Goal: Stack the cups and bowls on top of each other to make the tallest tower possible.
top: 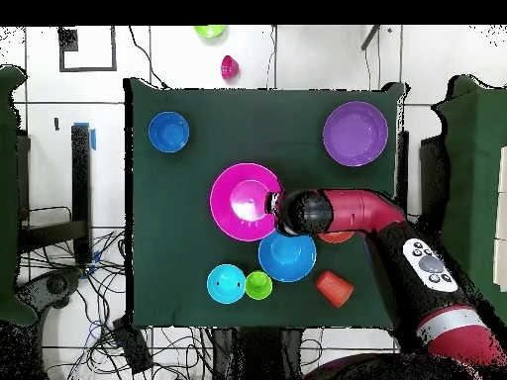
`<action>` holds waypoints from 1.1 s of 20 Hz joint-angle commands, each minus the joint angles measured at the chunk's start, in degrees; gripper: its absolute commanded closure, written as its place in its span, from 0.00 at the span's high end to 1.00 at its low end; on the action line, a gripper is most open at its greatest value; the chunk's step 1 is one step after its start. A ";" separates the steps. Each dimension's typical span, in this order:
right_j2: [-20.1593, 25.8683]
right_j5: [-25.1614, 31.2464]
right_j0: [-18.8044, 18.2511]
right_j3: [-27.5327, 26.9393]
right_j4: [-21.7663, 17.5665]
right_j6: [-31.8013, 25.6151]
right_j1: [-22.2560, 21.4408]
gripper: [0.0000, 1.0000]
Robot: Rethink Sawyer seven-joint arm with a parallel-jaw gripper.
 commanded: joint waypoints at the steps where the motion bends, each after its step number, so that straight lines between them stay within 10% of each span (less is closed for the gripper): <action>1: 3.05 4.44 0.70 -4.31 -7.56 -16.73 1.53 0.00; 22: 2.96 20.18 5.68 8.47 3.18 -8.49 -23.09 0.00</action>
